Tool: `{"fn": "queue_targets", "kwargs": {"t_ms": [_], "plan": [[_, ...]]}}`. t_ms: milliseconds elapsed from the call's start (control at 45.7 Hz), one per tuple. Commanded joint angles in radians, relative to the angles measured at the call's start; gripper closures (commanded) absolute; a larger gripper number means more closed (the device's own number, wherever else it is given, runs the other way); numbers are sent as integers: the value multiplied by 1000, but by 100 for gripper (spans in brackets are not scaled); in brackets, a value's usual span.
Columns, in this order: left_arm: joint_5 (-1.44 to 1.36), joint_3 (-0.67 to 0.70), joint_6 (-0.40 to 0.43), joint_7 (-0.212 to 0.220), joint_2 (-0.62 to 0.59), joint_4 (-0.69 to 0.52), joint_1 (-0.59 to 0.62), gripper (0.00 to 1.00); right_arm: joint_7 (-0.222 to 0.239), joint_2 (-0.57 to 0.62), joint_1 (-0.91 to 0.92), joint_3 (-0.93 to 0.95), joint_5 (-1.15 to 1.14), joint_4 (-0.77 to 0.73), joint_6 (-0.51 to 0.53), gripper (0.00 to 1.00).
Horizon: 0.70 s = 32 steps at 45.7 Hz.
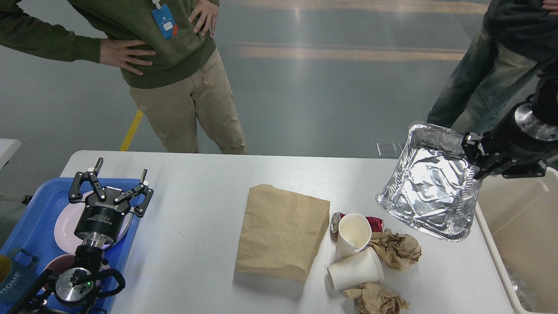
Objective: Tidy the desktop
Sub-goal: 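Lift the foil tray and drop it into the beige bin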
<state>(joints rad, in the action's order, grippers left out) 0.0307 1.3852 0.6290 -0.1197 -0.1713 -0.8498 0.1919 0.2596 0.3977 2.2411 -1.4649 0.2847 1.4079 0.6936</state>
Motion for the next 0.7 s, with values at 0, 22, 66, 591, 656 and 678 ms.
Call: {"fn": "queue_targets", "kwargs": {"t_ms": [0,22,66,591,656,678], "plan": [[0,0,0,0,-1,0,0,3,1,33,155,-2,-68,147,27,100],[0,0,0,0,1,0,0,3,1,38,175,-2,-73,166,26,100],[0,0,0,0,-1,0,0,3,3,49,204,-3,-79,190,26,100],[0,-2,-2,0,-1,2,0,3,12,409,-153,-190,-102,-127,-298,100],[0,-2,-2,-2,-1,2,0,3,9,446,-286,-123,-99,-228,-324,100],[0,-2,-2,-2,-1,2,0,3,9,461,-335,-82,-99,-259,-338,100]]}}
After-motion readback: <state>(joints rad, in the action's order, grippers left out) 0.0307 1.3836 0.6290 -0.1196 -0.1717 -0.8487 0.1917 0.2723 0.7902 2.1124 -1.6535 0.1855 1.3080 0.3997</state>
